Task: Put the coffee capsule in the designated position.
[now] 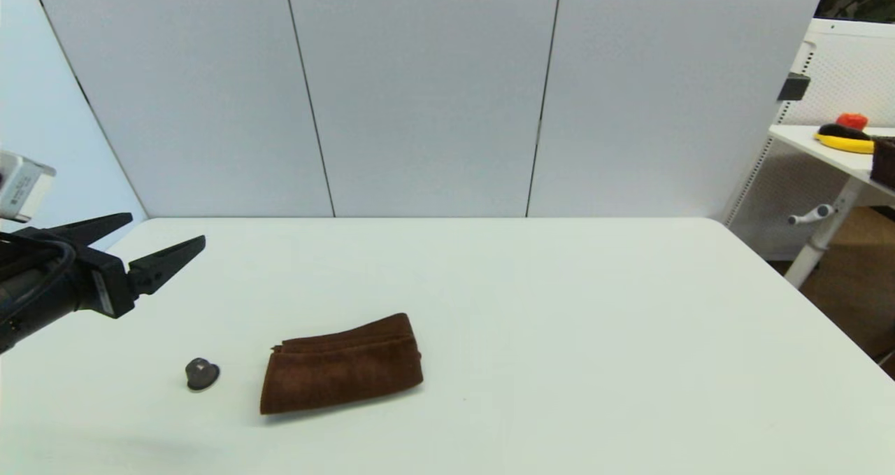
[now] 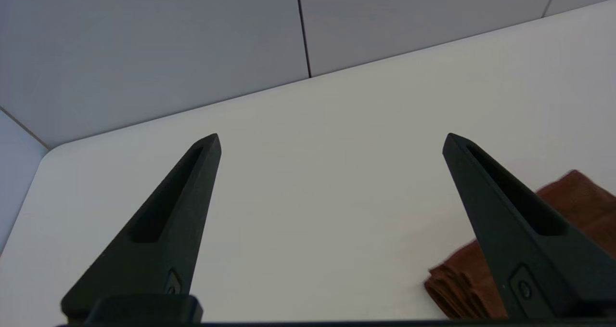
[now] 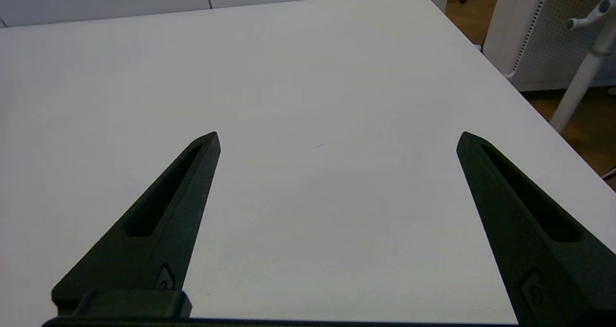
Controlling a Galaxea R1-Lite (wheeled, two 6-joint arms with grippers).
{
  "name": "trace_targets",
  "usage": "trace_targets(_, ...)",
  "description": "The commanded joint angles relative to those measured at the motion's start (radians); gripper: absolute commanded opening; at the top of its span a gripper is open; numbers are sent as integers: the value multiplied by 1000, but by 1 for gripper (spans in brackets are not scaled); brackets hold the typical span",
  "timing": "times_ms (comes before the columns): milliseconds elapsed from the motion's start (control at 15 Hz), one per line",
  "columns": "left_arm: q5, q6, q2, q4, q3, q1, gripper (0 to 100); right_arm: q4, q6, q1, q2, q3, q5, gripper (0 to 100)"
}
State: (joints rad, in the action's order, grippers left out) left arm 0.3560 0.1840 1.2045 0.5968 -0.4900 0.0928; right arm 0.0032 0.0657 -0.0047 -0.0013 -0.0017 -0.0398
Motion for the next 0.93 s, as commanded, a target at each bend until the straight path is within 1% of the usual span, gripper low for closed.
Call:
trace_targets(67, 3, -21, -309, -221, -2, -4, 100, 0, 0, 0, 1, 0, 0, 100)
trace_targets(200, -2, -43, -411, -255, 22, -42, 100, 0, 0, 0, 1, 0, 0, 100)
trace_targets(333, -15, -64, -523, -305, 57, -53, 100, 0, 0, 0, -2, 0, 0, 100)
trace_targets(533, -104, -64, -703, -402, 123, -110, 100, 0, 0, 0, 1, 0, 0, 100)
trace_targets(667, -152, -66, -799, -396, 215, -143, 100, 0, 0, 0, 1, 0, 0, 100)
trace_targets(867, -275, -84, -924, -385, 355, -169, 100, 0, 0, 0, 1, 0, 0, 100)
trace_targets(933, -296, -83, -921, -334, 404, -169, 100, -2, 0, 0, 1, 0, 0, 100)
